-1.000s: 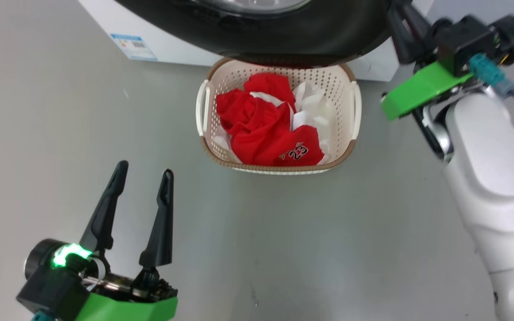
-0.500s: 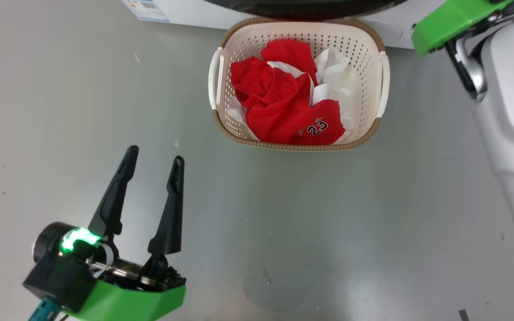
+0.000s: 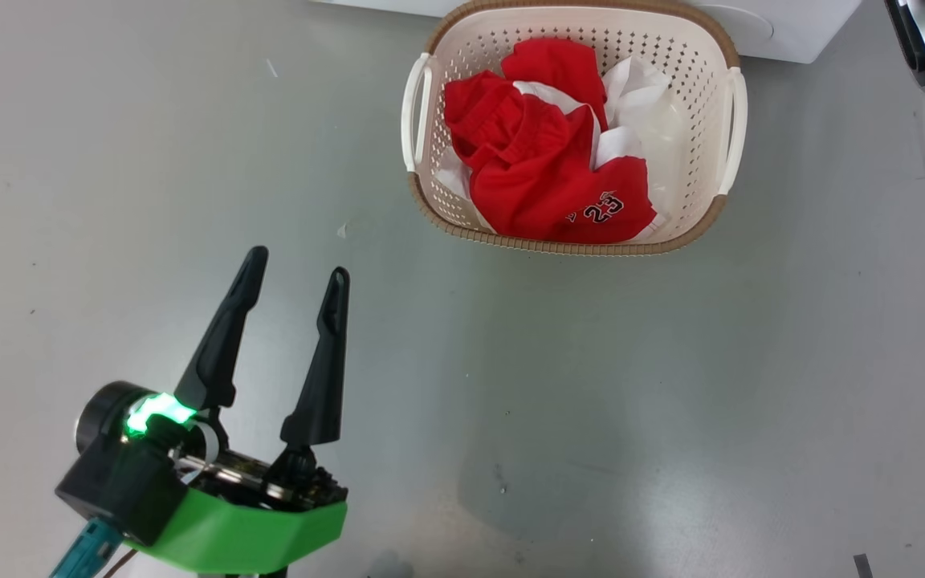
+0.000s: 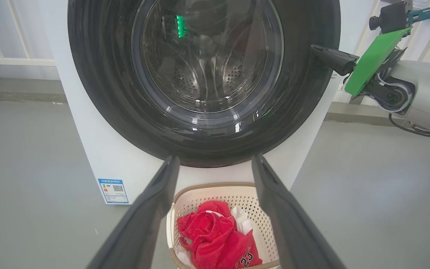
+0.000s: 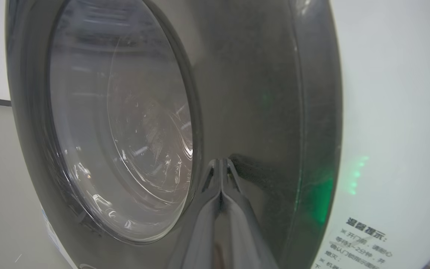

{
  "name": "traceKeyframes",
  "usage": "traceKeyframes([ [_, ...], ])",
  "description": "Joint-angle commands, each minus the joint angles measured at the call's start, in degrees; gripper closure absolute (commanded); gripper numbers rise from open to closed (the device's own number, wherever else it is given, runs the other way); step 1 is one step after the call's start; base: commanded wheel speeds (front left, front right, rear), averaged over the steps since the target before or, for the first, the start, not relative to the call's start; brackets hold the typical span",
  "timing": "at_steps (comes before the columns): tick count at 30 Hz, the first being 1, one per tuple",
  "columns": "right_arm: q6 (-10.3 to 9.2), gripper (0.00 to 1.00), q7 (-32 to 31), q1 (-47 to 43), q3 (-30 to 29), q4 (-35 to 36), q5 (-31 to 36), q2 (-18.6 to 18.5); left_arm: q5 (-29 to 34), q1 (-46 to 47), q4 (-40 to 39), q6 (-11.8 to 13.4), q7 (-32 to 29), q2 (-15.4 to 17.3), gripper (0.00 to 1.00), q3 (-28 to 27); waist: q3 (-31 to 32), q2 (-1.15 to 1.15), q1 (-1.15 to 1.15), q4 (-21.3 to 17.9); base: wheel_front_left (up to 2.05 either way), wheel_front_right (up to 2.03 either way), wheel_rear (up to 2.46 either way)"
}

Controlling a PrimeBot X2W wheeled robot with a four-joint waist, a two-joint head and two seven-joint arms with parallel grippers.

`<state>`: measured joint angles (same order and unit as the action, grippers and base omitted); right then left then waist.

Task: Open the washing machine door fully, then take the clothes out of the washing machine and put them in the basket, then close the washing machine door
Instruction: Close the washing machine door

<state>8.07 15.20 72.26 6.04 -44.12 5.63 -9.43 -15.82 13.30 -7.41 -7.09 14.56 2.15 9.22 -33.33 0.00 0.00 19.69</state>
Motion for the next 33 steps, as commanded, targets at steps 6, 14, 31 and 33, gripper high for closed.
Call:
traceKeyframes([
  [6, -0.58, 1.0, -0.2, -0.3, -1.7, 1.5, -0.6, 2.4, -1.0, 0.7, -0.7, -0.3, 0.4, 0.8, 0.0, -2.7, 0.3, 0.0, 0.0, -1.0, 0.0, 0.0, 0.0],
  [14, -0.58, 1.0, -0.2, -7.7, 0.0, 4.1, -5.0, 4.4, -3.5, 1.0, 0.2, 0.0, 0.4, 0.7, 0.0, -4.0, 2.8, 0.0, 0.0, -4.0, 0.0, 0.0, 0.0],
  [31, -0.58, 0.0, -0.2, -28.7, 1.2, 17.1, -10.7, 6.0, -2.9, 0.0, 2.4, 2.1, 0.4, 0.7, 0.0, -7.2, 11.0, 0.0, 0.0, -12.2, 0.0, 0.0, 0.0],
  [33, -0.58, 0.0, -0.2, -32.0, 1.4, 19.1, -10.8, 6.2, -2.5, -0.3, 2.7, 2.3, 0.4, 0.7, 0.0, -7.6, 12.2, 0.0, 0.0, -13.2, 0.0, 0.0, 0.0],
])
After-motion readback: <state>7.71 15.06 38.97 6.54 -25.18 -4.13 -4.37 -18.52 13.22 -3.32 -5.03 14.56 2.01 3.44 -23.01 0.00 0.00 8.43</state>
